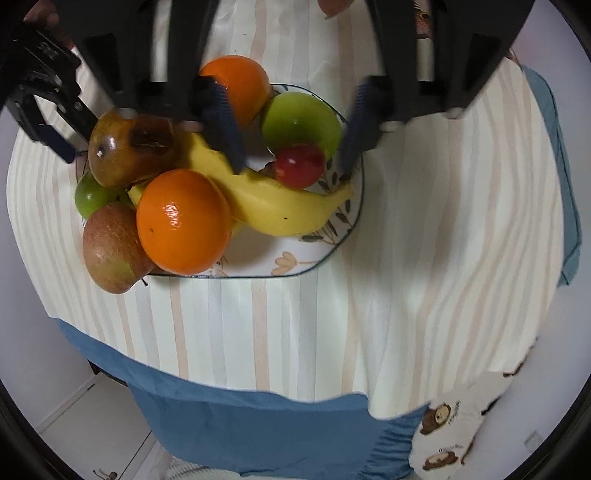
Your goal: Organize fruits
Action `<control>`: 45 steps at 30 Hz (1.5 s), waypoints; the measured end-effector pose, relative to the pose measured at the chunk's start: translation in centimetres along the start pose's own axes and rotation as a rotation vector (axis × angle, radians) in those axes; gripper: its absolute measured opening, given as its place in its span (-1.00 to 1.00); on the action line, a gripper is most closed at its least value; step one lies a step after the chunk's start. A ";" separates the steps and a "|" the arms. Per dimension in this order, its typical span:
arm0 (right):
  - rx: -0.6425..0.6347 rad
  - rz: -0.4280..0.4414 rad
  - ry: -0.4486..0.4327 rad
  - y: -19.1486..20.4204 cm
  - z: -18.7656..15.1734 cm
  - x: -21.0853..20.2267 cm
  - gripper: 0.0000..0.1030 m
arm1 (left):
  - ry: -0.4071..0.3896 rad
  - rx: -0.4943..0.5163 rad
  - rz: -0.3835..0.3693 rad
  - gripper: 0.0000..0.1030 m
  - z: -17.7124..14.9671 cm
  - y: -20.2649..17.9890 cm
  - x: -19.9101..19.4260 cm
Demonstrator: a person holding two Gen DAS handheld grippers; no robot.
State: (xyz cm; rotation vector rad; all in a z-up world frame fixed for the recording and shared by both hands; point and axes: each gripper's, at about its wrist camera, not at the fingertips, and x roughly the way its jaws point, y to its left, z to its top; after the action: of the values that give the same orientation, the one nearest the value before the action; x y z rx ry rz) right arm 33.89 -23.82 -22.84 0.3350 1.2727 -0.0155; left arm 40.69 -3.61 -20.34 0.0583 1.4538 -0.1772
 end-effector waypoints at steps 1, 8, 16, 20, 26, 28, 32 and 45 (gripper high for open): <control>0.002 0.001 -0.009 0.0 0.2 -0.4 0.71 | -0.013 0.005 0.017 0.66 -0.2 -0.2 -0.4; -0.011 -0.082 -0.086 1.3 -0.1 -4.5 0.87 | -0.126 0.022 0.092 0.87 -2.9 -1.0 -4.0; -0.052 -0.165 -0.168 2.3 -1.7 -9.7 0.91 | -0.236 0.009 0.092 0.87 -6.0 -1.4 -8.6; -0.067 -0.181 -0.194 2.5 -2.7 -12.0 0.91 | -0.277 0.006 0.091 0.87 -6.9 -1.4 -10.3; -0.079 -0.172 -0.241 3.2 -4.6 -16.2 0.91 | -0.327 -0.005 0.091 0.87 -9.6 -1.7 -13.2; -0.082 -0.160 -0.254 3.5 -5.5 -17.6 0.91 | -0.348 -0.017 0.087 0.87 -11.2 -1.4 -14.4; -0.096 -0.133 -0.289 4.4 -8.1 -20.8 0.91 | -0.385 -0.048 0.094 0.87 -15.4 -0.5 -17.0; -0.151 -0.037 -0.348 6.7 -17.1 -28.7 0.91 | -0.436 -0.094 0.064 0.87 -23.2 0.5 -21.4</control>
State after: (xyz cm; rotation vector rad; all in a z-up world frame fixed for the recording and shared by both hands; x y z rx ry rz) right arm 10.65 -18.00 1.35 0.1692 0.9283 -0.0086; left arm 15.73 2.07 -1.86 -0.0102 1.0223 -0.0628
